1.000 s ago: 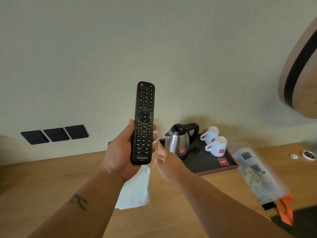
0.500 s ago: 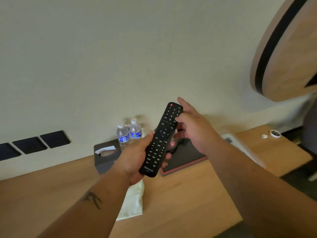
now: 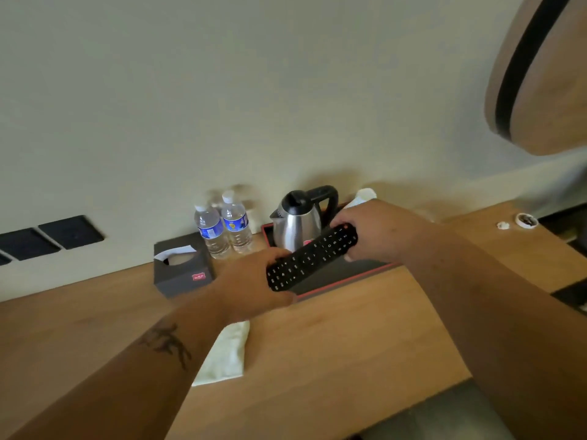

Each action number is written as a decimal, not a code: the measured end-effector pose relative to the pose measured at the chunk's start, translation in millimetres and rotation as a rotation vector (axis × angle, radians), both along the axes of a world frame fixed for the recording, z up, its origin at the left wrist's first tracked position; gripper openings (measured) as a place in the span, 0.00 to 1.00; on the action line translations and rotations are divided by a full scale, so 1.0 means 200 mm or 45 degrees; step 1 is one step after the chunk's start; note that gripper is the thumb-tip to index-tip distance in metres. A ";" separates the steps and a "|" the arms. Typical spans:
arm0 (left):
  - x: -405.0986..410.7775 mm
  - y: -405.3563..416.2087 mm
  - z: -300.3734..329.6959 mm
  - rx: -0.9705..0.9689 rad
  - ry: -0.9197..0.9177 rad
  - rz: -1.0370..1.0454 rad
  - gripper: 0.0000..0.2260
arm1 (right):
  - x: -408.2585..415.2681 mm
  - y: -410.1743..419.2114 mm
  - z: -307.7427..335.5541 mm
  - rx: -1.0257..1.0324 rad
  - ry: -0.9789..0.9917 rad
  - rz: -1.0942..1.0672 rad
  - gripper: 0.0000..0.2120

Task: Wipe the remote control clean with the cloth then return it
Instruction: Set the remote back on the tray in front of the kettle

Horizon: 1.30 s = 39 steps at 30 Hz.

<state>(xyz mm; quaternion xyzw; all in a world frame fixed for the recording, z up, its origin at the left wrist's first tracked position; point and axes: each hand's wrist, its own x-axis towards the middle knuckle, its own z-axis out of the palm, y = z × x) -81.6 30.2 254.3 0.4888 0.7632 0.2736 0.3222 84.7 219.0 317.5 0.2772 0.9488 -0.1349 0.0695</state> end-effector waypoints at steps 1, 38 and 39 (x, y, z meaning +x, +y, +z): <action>0.01 0.03 -0.05 -0.001 0.192 -0.029 0.26 | 0.01 0.04 -0.06 0.012 -0.029 -0.012 0.24; -0.15 0.67 -1.12 -0.432 0.788 -0.010 0.31 | -0.08 0.73 -1.39 -0.171 -0.085 -0.103 0.30; -0.15 0.67 -1.13 -0.433 0.790 -0.008 0.31 | -0.08 0.73 -1.40 -0.190 -0.076 -0.113 0.31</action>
